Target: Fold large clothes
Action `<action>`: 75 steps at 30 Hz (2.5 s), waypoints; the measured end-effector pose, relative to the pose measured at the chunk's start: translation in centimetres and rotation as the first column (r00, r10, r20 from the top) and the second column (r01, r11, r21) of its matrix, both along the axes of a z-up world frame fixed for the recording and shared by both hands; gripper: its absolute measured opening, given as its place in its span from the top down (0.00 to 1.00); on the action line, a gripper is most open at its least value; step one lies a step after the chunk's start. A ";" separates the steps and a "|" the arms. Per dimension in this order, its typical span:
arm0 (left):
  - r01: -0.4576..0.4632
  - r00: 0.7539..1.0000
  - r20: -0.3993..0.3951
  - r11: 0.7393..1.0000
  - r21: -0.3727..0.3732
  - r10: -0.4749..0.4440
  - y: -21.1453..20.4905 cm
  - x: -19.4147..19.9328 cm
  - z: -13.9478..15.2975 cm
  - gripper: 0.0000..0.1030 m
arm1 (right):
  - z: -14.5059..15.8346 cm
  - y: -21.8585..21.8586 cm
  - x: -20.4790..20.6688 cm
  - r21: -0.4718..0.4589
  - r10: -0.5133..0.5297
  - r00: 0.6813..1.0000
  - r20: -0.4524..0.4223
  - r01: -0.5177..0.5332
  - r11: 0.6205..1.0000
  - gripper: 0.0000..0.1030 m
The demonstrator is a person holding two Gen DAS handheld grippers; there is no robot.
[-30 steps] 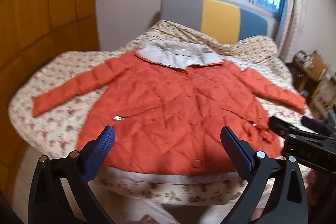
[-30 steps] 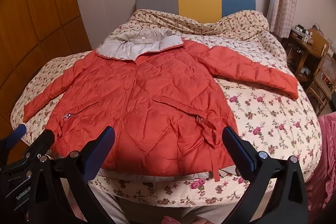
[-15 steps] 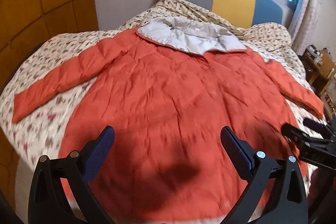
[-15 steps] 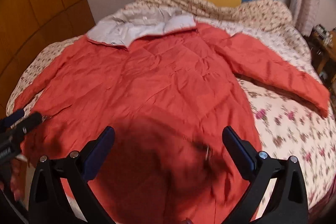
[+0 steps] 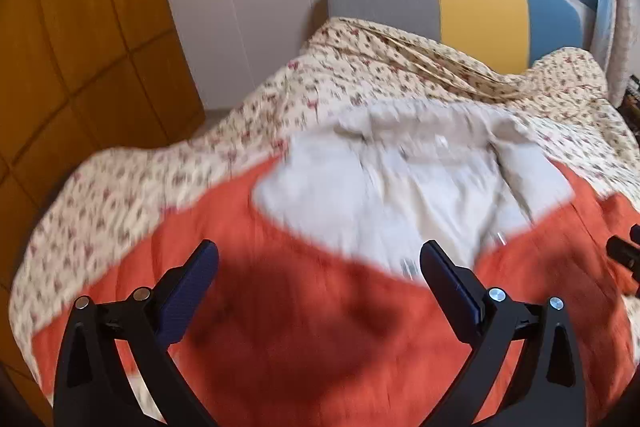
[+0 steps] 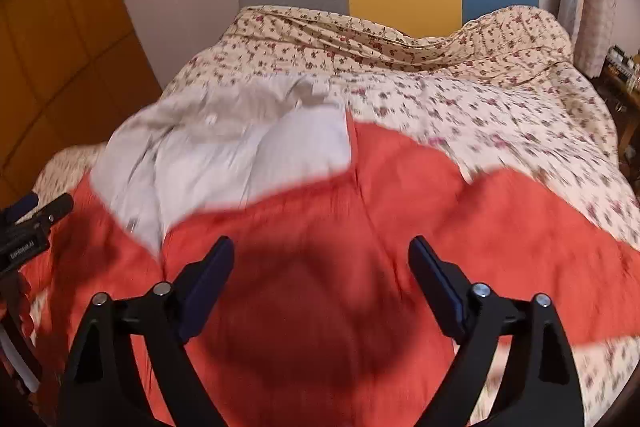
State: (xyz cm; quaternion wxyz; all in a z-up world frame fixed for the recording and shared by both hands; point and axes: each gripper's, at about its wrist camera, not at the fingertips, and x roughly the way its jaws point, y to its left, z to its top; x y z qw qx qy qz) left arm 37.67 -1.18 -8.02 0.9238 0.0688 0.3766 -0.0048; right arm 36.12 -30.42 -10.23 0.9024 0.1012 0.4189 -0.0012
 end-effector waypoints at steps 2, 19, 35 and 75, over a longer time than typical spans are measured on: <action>-0.002 1.000 0.020 1.000 0.031 0.001 -0.2 3.0 -0.2 0.03 | -0.2 -0.6 2.8 0.011 -0.012 1.000 0.005 0.012 1.000 0.26; -0.038 0.995 -0.096 0.999 0.015 0.039 1.6 15.5 -6.3 0.51 | -4.5 -2.4 14.9 0.027 -0.025 0.999 0.021 0.024 0.999 0.90; -0.104 0.994 -0.043 0.979 -0.177 0.098 7.2 9.0 -7.3 0.82 | -6.5 -4.1 5.9 -0.003 -0.108 0.993 0.049 0.108 0.994 0.93; 0.007 1.000 0.000 0.969 -0.249 -0.007 -4.5 7.9 -9.4 0.45 | -0.1 1.4 3.1 -0.012 -0.041 0.957 0.288 0.047 0.999 0.69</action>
